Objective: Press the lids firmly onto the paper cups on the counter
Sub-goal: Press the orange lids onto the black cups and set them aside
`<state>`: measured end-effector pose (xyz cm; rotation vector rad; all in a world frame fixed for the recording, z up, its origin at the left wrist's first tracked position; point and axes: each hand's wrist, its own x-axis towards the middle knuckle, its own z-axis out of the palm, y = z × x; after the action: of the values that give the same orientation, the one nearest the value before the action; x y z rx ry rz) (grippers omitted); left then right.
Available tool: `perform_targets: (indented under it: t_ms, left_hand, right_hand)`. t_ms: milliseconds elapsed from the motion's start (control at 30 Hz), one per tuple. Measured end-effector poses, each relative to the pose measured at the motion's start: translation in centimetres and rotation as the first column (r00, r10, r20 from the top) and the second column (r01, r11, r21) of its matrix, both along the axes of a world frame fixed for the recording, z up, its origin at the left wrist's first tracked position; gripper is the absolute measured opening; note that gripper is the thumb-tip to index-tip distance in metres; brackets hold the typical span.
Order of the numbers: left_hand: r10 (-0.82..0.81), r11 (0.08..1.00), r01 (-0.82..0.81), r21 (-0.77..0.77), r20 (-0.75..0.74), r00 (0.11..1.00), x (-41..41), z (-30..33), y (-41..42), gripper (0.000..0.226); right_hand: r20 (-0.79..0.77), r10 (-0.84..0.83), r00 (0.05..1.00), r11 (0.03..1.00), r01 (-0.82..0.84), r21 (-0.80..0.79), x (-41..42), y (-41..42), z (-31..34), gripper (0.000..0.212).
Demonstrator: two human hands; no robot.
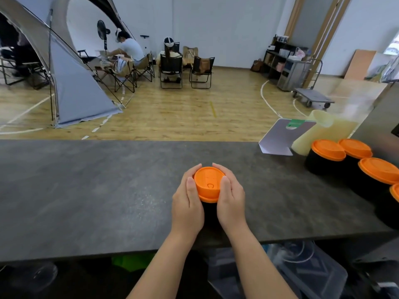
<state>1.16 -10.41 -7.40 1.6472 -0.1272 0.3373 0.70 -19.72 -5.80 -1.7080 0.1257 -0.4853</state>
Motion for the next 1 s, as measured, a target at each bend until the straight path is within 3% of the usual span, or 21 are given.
perform_targets:
  t_ms: [433, 667, 833, 900, 1000]
  left_hand:
    - [0.002, 1.0, -0.002, 0.03, 0.024, 1.0, 0.2, -0.3, 0.0, 0.034]
    - [0.238, 0.968, -0.243, 0.069, 0.071, 0.969, 1.4, 0.8, 1.2, 0.005]
    - [0.254, 0.963, -0.253, 0.097, 0.008, 0.967, 1.3, 2.3, 1.3, 0.043]
    - [0.217, 0.973, -0.213, 0.091, -0.042, 0.975, 0.3, 2.4, 0.7, 0.048]
    - [0.111, 0.982, -0.102, 0.157, -0.047, 0.993, -0.4, 1.9, 0.2, 0.051]
  right_hand:
    - [0.011, 0.037, 0.999, 0.999, -0.036, -0.039, 0.1, -0.2, -0.3, 0.031]
    - [-0.005, -0.115, 0.993, 0.993, 0.115, 0.008, -1.0, 0.4, 0.1, 0.023]
    - [-0.044, -0.133, 0.99, 0.991, 0.132, -0.033, -1.4, 0.5, 0.3, 0.052]
    - [-0.048, -0.094, 0.994, 0.994, 0.092, -0.053, -1.1, 0.7, 0.2, 0.063]
    - [-0.024, -0.015, 1.0, 1.0, 0.015, -0.01, -1.3, 1.0, -0.1, 0.057]
